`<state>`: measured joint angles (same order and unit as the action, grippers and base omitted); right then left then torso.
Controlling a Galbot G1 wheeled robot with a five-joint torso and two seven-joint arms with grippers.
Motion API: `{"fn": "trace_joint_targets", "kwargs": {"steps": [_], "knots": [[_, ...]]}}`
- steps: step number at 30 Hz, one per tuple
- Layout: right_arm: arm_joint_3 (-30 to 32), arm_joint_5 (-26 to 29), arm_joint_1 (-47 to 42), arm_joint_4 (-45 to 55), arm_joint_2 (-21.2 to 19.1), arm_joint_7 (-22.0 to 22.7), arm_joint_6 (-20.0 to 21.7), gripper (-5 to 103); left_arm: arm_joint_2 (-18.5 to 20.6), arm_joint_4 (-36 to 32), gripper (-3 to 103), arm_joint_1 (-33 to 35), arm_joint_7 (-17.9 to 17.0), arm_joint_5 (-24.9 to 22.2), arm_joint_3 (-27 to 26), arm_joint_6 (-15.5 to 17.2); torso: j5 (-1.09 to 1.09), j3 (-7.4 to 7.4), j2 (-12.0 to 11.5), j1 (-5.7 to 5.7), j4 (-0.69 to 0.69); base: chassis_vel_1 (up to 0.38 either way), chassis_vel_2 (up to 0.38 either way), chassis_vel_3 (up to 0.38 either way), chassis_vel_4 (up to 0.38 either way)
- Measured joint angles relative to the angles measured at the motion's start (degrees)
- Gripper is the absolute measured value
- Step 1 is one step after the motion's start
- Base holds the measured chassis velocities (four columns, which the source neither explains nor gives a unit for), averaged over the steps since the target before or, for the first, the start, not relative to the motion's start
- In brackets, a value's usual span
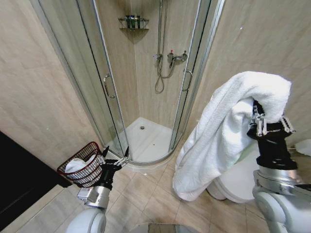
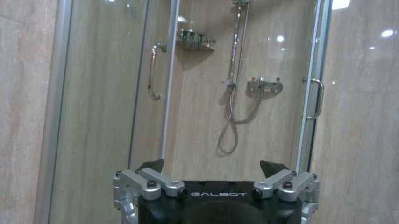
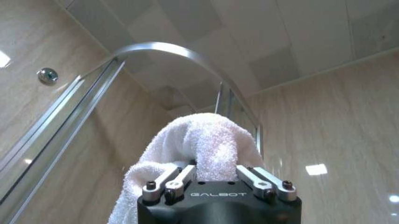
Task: Discard the used towel into the hamper.
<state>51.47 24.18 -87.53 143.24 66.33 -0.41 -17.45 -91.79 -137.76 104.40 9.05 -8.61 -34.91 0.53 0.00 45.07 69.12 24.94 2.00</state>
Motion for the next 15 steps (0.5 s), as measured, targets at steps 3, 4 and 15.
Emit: {"fn": "trace_joint_targets", "kwargs": {"steps": [3,4,15], "knots": [[-0.42,-0.29,-0.13,0.0,0.3,0.0,0.0,16,0.0,0.0,100,0.0,0.0,0.0,0.0,0.0,0.0,0.71,1.26,0.55,0.0,0.0,0.0,0.0,0.0],[-0.46,-0.34,-0.13,0.0,0.37,0.0,0.0,16,0.0,0.0,100,0.0,0.0,0.0,0.0,0.0,0.0,0.98,1.77,0.78,0.0,0.0,0.0,0.0,0.0],[-2.84,-2.33,-1.23,0.0,2.93,-0.64,-0.92,16,0.0,0.0,100,0.0,0.0,0.0,0.0,0.0,-0.01,2.43,4.38,1.94,0.0,0.0,0.0,0.0,0.0]]}}
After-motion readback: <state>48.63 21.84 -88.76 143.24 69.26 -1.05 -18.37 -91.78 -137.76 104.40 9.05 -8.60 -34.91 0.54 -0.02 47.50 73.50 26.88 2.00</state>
